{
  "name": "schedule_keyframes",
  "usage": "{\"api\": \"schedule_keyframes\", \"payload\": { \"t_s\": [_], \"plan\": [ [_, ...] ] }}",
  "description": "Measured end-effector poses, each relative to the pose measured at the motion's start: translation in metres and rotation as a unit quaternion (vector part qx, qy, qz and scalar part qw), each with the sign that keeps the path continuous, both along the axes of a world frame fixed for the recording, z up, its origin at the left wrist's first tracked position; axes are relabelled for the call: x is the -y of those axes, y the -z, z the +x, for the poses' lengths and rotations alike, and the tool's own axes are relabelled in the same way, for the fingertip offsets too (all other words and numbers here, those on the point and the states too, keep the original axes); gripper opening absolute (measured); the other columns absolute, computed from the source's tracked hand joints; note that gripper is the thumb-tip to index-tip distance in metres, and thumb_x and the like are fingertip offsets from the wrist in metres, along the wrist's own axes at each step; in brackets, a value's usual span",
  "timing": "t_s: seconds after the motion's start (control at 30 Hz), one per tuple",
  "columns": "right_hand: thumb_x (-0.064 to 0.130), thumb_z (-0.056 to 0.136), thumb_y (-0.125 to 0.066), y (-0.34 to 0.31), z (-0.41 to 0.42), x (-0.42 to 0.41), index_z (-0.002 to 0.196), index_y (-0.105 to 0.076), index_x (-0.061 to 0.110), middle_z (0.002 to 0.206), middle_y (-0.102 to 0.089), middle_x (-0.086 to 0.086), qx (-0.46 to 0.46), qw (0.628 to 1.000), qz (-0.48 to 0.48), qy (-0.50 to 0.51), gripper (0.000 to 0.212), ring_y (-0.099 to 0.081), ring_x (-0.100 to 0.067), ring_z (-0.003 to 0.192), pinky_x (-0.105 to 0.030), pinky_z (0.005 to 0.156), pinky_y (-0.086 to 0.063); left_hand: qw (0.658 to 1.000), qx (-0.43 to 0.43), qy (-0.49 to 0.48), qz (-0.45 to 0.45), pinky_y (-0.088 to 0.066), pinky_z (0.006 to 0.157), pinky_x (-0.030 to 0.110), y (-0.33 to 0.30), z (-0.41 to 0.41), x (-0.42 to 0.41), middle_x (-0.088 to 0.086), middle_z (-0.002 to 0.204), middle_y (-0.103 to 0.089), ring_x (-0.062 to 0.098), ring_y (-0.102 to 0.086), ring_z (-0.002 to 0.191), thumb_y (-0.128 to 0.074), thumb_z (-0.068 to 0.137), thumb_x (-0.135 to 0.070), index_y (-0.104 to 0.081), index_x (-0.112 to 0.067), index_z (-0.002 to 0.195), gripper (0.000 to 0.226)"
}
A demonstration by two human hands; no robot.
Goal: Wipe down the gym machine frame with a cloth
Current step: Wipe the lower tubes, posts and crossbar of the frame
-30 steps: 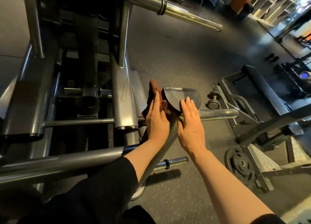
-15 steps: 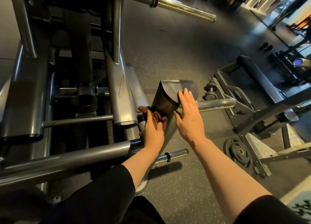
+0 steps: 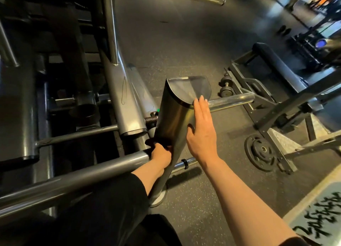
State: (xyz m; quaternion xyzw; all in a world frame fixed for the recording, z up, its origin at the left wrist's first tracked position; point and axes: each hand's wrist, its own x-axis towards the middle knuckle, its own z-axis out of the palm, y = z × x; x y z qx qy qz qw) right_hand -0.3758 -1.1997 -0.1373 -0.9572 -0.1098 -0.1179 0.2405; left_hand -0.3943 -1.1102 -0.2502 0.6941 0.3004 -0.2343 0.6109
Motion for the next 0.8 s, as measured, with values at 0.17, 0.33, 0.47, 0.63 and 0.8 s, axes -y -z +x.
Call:
{"api": "schedule_keyframes", "payload": {
  "t_s": [0.17, 0.33, 0.47, 0.63, 0.8],
  "plan": [
    [0.004, 0.090, -0.058, 0.029, -0.027, 0.000, 0.149, -0.030, 0.011, 0.155, -0.031, -0.004, 0.000, 0.991, 0.093, 0.092, 0.066, -0.025, -0.014, 0.144, -0.022, 0.118, -0.016, 0.978, 0.130, -0.121, -0.113, -0.041, 0.108, 0.046, -0.002, -0.014, 0.007, 0.003, 0.137, -0.055, 0.022, -0.052, 0.126, -0.047, 0.099, -0.009, -0.027, -0.025, 0.150, 0.057],
    [0.025, 0.100, -0.052, 0.083, -0.067, -0.022, 0.142, -0.042, 0.029, 0.136, -0.054, -0.001, -0.246, 0.894, 0.341, 0.154, 0.043, -0.052, -0.013, 0.125, -0.036, 0.108, -0.042, 0.968, 0.202, -0.077, -0.130, -0.049, 0.091, 0.018, -0.010, -0.038, 0.007, -0.005, 0.118, -0.066, 0.006, -0.060, 0.112, -0.040, 0.104, -0.016, -0.057, -0.020, 0.127, 0.029],
    [-0.004, 0.086, -0.064, 0.083, -0.062, -0.040, 0.105, -0.066, 0.016, 0.110, -0.063, -0.008, -0.121, 0.893, 0.375, 0.219, 0.028, -0.061, -0.009, 0.101, -0.020, 0.093, -0.049, 0.963, 0.169, -0.074, -0.194, -0.043, 0.107, 0.038, -0.011, -0.034, -0.009, 0.000, 0.122, -0.066, 0.015, -0.060, 0.117, -0.036, 0.104, -0.037, -0.065, -0.034, 0.108, 0.030],
    [-0.008, 0.079, -0.059, 0.067, -0.038, -0.039, 0.097, -0.068, 0.004, 0.112, -0.056, -0.012, 0.143, 0.945, 0.242, 0.165, 0.024, -0.052, -0.009, 0.104, -0.012, 0.094, -0.040, 0.951, 0.296, -0.034, 0.077, -0.041, 0.100, 0.018, -0.007, -0.017, -0.044, -0.006, 0.131, -0.053, 0.005, -0.051, 0.118, -0.042, 0.103, -0.024, -0.046, -0.025, 0.140, 0.037],
    [-0.004, 0.074, -0.073, 0.124, -0.038, -0.023, 0.089, -0.067, 0.007, 0.111, -0.056, -0.009, 0.114, 0.983, 0.064, 0.126, 0.020, -0.056, -0.030, 0.093, -0.023, 0.081, -0.040, 0.918, 0.233, 0.231, 0.224, -0.016, 0.120, 0.033, 0.045, -0.022, -0.075, 0.003, 0.156, -0.030, 0.019, -0.022, 0.146, -0.055, 0.096, -0.013, -0.034, -0.013, 0.148, 0.056]
  ]
}}
